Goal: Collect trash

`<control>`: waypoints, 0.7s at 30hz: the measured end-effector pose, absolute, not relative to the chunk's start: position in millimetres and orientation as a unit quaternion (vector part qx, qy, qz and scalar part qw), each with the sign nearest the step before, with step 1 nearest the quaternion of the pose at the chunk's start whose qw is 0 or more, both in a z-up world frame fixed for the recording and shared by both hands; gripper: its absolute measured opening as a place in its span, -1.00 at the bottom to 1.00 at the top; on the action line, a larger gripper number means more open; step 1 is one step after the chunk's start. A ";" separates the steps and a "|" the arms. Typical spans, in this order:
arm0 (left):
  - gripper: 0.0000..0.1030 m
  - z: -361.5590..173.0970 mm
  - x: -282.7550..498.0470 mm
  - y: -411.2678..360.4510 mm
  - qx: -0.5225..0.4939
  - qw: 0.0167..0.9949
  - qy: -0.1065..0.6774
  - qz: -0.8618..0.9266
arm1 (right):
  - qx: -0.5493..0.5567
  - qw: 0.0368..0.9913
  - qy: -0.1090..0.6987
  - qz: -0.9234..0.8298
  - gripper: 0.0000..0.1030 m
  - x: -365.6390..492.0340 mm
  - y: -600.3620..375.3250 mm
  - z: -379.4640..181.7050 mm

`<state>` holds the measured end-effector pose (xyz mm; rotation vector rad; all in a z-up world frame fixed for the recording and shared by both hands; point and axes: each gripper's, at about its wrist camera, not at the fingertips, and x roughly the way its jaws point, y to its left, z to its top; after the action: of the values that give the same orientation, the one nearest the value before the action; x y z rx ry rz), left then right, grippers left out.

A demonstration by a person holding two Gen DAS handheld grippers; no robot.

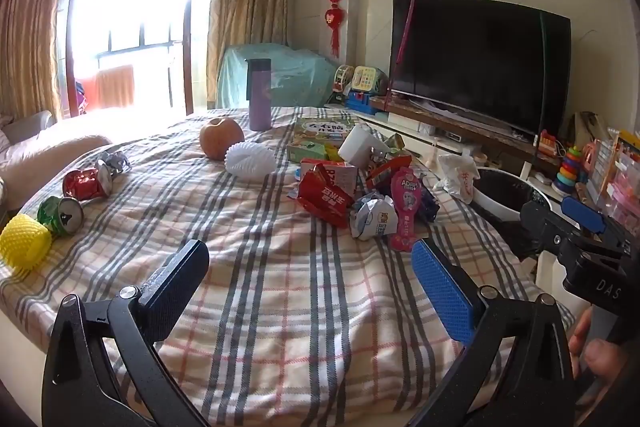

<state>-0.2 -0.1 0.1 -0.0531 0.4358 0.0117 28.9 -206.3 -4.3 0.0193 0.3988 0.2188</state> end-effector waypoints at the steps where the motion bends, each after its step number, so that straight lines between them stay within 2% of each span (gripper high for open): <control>1: 1.00 0.3 -0.4 -0.3 -0.026 0.976 0.216 0.005 | 0.010 0.974 0.197 0.108 1.00 28.9 -206.7 -4.1; 21: 1.00 0.8 -0.8 -1.5 -0.027 0.976 0.216 0.005 | 0.014 0.974 0.198 0.110 1.00 29.3 -207.5 -4.4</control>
<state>-0.8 -1.5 0.8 -0.0536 0.4346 0.0109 29.3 -207.5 -4.4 0.0275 0.3995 0.2228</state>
